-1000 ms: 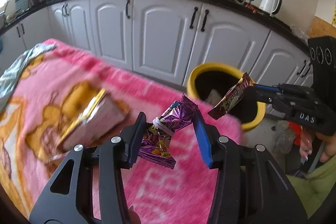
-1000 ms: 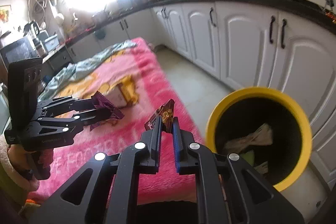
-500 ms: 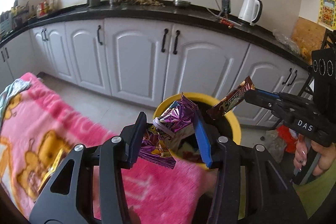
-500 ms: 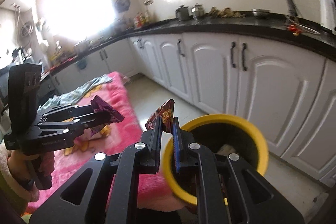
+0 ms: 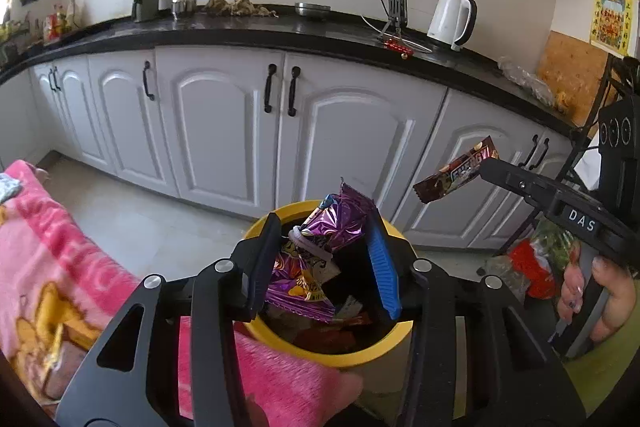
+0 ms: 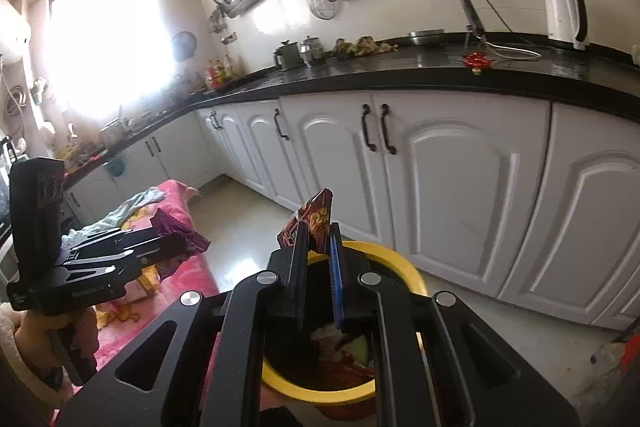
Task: Collect trash
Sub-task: 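Carry the chocolate bar and purple candy over the bin and open both tools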
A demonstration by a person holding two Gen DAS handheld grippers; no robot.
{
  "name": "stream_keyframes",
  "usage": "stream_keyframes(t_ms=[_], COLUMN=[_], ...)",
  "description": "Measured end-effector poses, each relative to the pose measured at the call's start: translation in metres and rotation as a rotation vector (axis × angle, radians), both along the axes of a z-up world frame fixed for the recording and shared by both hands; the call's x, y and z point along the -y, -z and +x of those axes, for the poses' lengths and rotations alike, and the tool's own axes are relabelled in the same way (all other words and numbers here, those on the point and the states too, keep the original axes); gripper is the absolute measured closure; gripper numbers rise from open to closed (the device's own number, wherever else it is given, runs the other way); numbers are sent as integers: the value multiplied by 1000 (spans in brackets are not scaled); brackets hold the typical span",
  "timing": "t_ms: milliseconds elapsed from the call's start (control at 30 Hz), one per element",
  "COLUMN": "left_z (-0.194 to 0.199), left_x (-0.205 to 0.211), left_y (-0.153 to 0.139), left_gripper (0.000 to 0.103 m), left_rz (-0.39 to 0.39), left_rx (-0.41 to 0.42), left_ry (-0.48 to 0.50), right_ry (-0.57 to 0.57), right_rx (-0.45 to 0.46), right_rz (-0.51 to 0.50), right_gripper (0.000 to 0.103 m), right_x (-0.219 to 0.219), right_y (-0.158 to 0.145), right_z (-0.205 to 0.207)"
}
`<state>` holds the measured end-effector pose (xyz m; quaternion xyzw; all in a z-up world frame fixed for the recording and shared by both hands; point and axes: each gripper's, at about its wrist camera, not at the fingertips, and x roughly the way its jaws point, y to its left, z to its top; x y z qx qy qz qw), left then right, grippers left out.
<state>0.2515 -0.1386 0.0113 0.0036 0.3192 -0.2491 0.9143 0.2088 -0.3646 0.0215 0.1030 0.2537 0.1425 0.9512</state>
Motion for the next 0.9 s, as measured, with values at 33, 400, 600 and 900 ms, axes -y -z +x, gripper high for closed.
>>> stream_keyframes(t_ms=[33, 400, 600, 900], left_z=[2, 26, 38, 48], left_x=[3, 28, 27, 17], left_y=[2, 29, 46, 69], left_gripper=[67, 67, 67, 65], left_rz=[-5, -19, -26, -50], left_rx=[-6, -58, -101, -156], left_ry=[1, -1, -24, -65], right_ry=[8, 18, -7, -21], right_rx=[-2, -47, -96, -161], right_rz=[-4, -51, -83, -114], right_gripper=[93, 93, 93, 90], right_x=[2, 3, -8, -18], right_y=[1, 21, 37, 60], right_z=[1, 12, 20, 31])
